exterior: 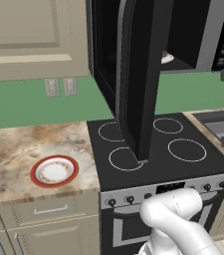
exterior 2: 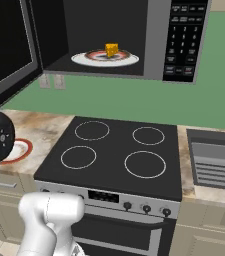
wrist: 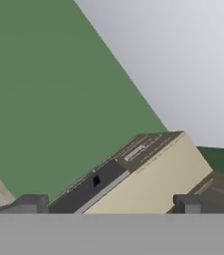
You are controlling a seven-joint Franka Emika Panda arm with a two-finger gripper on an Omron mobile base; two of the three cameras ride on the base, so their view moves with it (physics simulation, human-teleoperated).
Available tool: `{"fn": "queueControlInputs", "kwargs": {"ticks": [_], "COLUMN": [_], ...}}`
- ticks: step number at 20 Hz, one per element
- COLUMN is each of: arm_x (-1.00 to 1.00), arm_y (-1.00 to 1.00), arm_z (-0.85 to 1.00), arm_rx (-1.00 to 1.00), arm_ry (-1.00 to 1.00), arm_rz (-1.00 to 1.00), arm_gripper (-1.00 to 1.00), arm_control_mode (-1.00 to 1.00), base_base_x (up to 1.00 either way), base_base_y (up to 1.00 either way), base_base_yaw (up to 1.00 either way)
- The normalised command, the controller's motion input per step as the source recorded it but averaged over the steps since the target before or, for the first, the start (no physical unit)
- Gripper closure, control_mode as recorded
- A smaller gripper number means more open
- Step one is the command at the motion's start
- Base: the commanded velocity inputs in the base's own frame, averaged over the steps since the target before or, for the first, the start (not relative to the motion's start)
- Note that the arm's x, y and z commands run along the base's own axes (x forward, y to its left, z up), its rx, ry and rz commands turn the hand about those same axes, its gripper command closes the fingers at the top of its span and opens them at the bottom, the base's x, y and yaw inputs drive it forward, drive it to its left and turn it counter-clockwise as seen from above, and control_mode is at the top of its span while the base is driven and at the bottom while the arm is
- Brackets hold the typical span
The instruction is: Pick the cheese from the counter and place it in the microwave. Then turn on the microwave.
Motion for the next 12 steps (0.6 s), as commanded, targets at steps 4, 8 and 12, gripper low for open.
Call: {"fn": "queueControlInputs", "kwargs": {"ticks": [4, 8, 12], "arm_x": [0.06, 0.11, 0.15], "arm_y": [0.19, 0.17, 0.13], "arm_z": [-0.04, -0.06, -0.09], "arm_rx": [-0.03, -0.04, -0.04], "arm_ry": [-0.13, -0.11, -0.10], "arm_rz": [0.00, 0.00, 0.00], "arm_gripper": [-1.00, -1.00, -1.00], "arm_control_mode": [-1.00, -1.00, -1.00], "base_base_x": [0.00, 0.00, 0.00], "base_base_y": [0.00, 0.00, 0.00], "base_base_yaw": [0.00, 0.00, 0.00]}}
